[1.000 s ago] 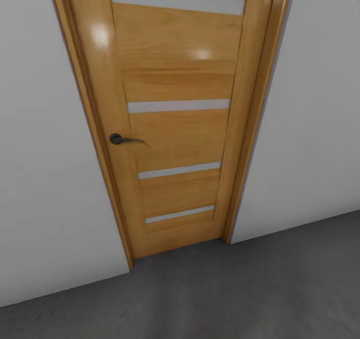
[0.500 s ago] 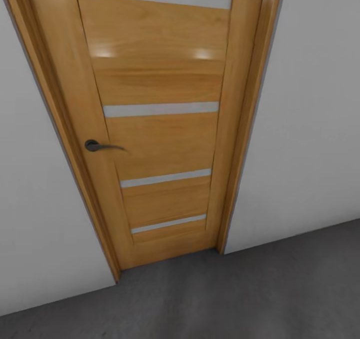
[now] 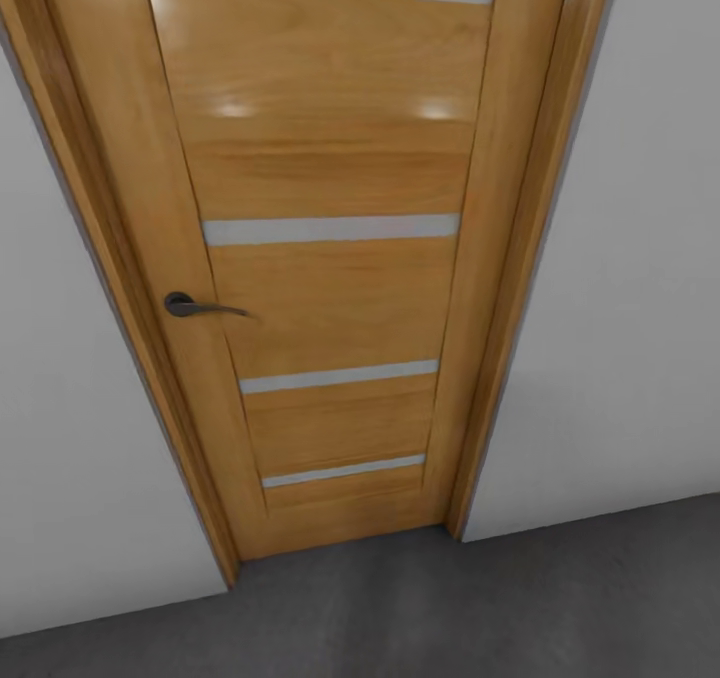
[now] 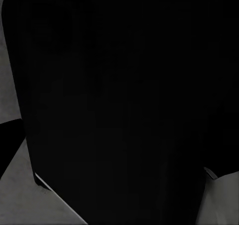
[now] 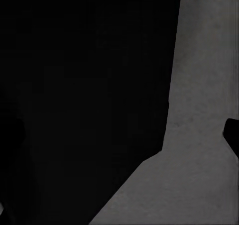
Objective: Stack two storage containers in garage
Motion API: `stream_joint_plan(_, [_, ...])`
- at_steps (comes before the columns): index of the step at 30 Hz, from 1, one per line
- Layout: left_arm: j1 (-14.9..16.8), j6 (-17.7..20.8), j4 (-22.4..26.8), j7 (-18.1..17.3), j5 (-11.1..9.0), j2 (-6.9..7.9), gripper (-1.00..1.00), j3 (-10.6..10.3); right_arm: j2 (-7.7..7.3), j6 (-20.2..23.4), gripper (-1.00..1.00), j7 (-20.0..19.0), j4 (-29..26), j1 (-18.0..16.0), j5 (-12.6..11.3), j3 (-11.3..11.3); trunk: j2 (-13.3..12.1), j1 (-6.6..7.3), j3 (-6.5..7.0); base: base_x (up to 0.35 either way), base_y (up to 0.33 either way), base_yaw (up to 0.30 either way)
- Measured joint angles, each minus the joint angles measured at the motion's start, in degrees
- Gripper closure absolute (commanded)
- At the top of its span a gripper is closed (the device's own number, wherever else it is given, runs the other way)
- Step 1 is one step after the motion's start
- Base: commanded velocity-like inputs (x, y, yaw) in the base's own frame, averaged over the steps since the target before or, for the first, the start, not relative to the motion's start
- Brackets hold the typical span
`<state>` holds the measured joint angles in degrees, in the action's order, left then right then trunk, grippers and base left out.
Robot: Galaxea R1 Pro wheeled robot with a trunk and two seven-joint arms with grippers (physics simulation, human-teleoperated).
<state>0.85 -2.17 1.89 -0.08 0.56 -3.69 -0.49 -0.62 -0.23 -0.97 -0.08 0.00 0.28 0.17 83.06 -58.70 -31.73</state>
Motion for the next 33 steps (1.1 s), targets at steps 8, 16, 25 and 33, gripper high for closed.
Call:
stream_joint_plan(8, [0.00,0.00,0.01,0.00,0.02,0.00,-1.00,0.00,-0.03,0.00,-1.00,-0.03,0.00,0.00,0.02,0.00,0.00,0.00,0.06,0.249,-0.176,0.071])
stream_joint_plan(16, [0.00,0.00,0.01,0.00,0.00,0.00,-1.00,0.00,-0.07,0.00,-1.00,-0.06,0.00,0.00,0.03,0.00,0.00,0.00,0.10,0.238,-0.243,0.042])
stream_joint_plan(25, [-0.01,0.01,0.92,0.00,0.03,0.00,-1.00,0.00,-0.01,0.00,-1.00,-0.04,-0.32,-0.01,0.17,0.00,0.00,-0.01,0.11,0.195,-0.259,0.144])
stream_joint_plan(33, [0.00,0.00,1.12,0.00,0.00,0.00,-1.00,0.00,-0.06,0.00,-1.00,-0.06,-0.32,-0.01,0.07,0.00,0.00,-0.03,0.11,0.044,-0.165,0.154])
